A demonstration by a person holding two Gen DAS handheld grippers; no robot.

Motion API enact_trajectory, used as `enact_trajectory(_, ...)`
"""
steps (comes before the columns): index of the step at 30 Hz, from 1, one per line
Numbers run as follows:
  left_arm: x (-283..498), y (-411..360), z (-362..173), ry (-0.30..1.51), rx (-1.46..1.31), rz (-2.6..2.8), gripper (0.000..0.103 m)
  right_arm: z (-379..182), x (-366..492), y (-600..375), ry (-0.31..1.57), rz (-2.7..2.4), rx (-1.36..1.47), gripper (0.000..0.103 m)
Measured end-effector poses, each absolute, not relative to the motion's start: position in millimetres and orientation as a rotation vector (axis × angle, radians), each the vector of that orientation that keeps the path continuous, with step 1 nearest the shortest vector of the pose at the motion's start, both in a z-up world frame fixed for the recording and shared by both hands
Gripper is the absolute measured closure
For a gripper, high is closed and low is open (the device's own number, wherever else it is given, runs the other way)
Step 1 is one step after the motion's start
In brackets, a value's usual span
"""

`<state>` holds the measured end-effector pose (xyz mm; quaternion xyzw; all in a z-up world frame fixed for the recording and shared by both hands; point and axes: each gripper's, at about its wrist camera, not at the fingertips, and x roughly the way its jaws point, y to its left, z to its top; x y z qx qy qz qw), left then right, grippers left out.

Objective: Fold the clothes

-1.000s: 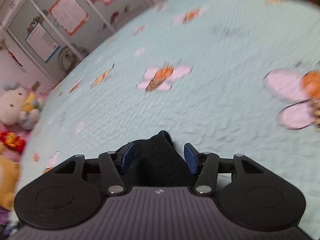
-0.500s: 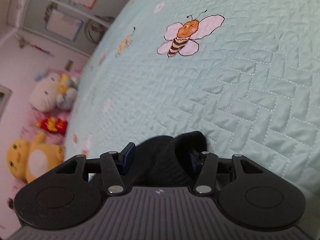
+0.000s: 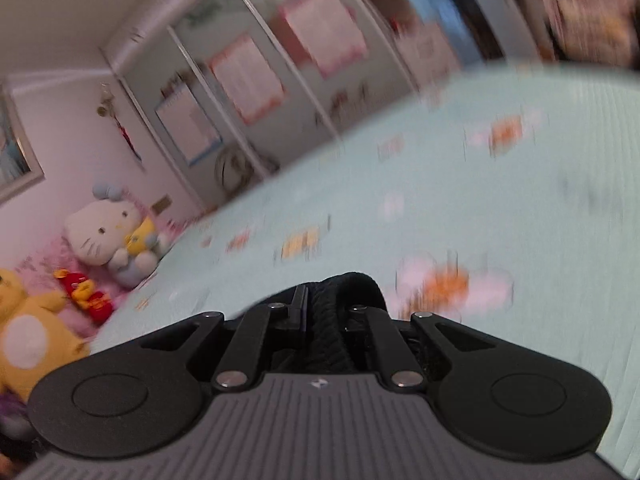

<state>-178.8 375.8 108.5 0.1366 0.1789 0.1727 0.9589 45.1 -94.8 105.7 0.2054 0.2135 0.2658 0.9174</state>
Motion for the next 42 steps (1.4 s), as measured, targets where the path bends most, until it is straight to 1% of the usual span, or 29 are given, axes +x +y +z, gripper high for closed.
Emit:
enact_trajectory(1, -163.5, 375.0, 107.1, 0.361, 0.305, 0.373, 0.099, 107.2, 51.8, -92.4, 0.423, 0.530, 0.418, 0.096)
enact_trajectory(2, -144.7, 375.9, 99.3, 0.398, 0.331, 0.383, 0.099, 108.7, 58.6, -90.1, 0.406, 0.514, 0.414, 0.096)
enact_trajectory(3, -125.9, 376.8, 91.4, 0.435, 0.357, 0.392, 0.097, 104.9, 66.9, -87.8, 0.426, 0.497, 0.409, 0.094)
enact_trajectory(4, -107.3, 379.2, 78.5, 0.494, 0.391, 0.406, 0.095, 97.6, 76.8, -82.6, 0.463, 0.472, 0.381, 0.092)
enact_trajectory(5, -90.9, 385.0, 60.1, 0.587, 0.422, 0.429, 0.085, 84.8, 88.7, -79.1, 0.535, 0.440, 0.354, 0.090)
enact_trajectory(6, -80.3, 394.5, 43.9, 0.683, 0.410, 0.457, 0.084, 70.8, 100.8, -76.3, 0.615, 0.406, 0.327, 0.090)
enact_trajectory(7, -81.2, 406.0, 36.3, 0.728, 0.341, 0.483, 0.084, 62.4, 102.0, -79.1, 0.647, 0.385, 0.327, 0.089)
enact_trajectory(8, -89.9, 417.8, 34.8, 0.729, 0.242, 0.506, 0.084, 55.4, 100.7, -83.3, 0.667, 0.366, 0.333, 0.086)
enact_trajectory(9, -103.6, 428.1, 36.6, 0.708, 0.144, 0.521, 0.084, 48.3, 99.4, -87.5, 0.688, 0.348, 0.339, 0.075)
enact_trajectory(10, -122.4, 436.9, 41.8, 0.665, 0.046, 0.527, 0.084, 41.2, 98.1, -91.7, 0.708, 0.329, 0.345, 0.070)
enact_trajectory(11, -142.0, 443.9, 47.5, 0.623, -0.034, 0.540, 0.074, 34.2, 96.8, -95.9, 0.729, 0.310, 0.351, 0.063)
enact_trajectory(12, -164.8, 447.6, 53.6, 0.581, -0.084, 0.562, 0.058, 35.7, 88.5, -102.6, 0.707, 0.293, 0.362, 0.061)
enact_trajectory(13, -189.9, 449.8, 59.8, 0.537, -0.122, 0.583, 0.051, 39.1, 78.6, -109.8, 0.677, 0.277, 0.374, 0.060)
enact_trajectory(14, -216.1, 452.2, 65.1, 0.492, -0.154, 0.602, 0.042, 43.3, 68.6, -115.3, 0.649, 0.253, 0.380, 0.059)
enact_trajectory(15, -241.3, 453.7, 69.0, 0.452, -0.172, 0.624, 0.038, 48.2, 57.5, -118.7, 0.625, 0.227, 0.381, 0.059)
enact_trajectory(16, -262.9, 455.2, 71.6, 0.424, -0.179, 0.653, 0.037, 54.3, 45.0, -116.6, 0.604, 0.228, 0.377, 0.059)
enact_trajectory(17, -282.8, 457.8, 73.6, 0.405, -0.180, 0.688, 0.030, 60.7, 32.2, -113.4, 0.584, 0.234, 0.371, 0.059)
enact_trajectory(18, -302.7, 460.5, 75.6, 0.386, -0.182, 0.722, 0.021, 66.1, 16.5, -101.8, 0.572, 0.272, 0.353, 0.057)
enact_trajectory(19, -319.3, 465.4, 76.0, 0.376, -0.184, 0.768, 0.017, 71.2, 0.2, -88.2, 0.562, 0.317, 0.331, 0.056)
enact_trajectory(20, -332.7, 472.6, 74.8, 0.376, -0.186, 0.826, 0.013, 75.5, -17.8, -71.1, 0.561, 0.384, 0.307, 0.052)
enact_trajectory(21, -345.0, 483.9, 71.5, 0.380, -0.209, 0.875, 0.011, 77.4, -32.6, -50.7, 0.568, 0.456, 0.287, 0.049)
enact_trajectory(23, -364.8, 515.6, 60.5, 0.400, -0.318, 0.943, 0.012, 76.1, -62.5, -1.7, 0.609, 0.632, 0.278, 0.045)
enact_trajectory(25, -371.9, 548.3, 47.6, 0.423, -0.495, 0.951, 0.018, 66.8, -84.8, 50.7, 0.675, 0.786, 0.272, 0.045)
enact_trajectory(27, -372.8, 573.1, 36.8, 0.392, -0.659, 0.897, 0.028, 51.7, -105.4, 107.1, 0.742, 0.916, 0.261, 0.045)
enact_trajectory(32, -350.0, 611.7, 25.3, 0.321, -0.775, 0.787, 0.029, 18.7, -125.2, 216.4, 0.815, 1.080, 0.252, 0.045)
enact_trajectory(35, -335.0, 632.2, 18.8, 0.288, -0.830, 0.735, 0.029, -15.2, -127.5, 247.9, 0.846, 1.035, 0.221, 0.045)
enact_trajectory(40, -317.6, 649.1, 8.0, 0.277, -0.798, 0.690, 0.029, -17.7, -127.5, 243.2, 0.822, 1.050, 0.255, 0.045)
enact_trajectory(41, -313.5, 650.4, 6.9, 0.281, -0.788, 0.683, 0.031, -19.1, -125.7, 242.7, 0.827, 1.053, 0.267, 0.045)
enact_trajectory(42, -310.1, 650.9, 6.4, 0.286, -0.782, 0.677, 0.041, -19.3, -125.6, 242.8, 0.827, 1.053, 0.267, 0.045)
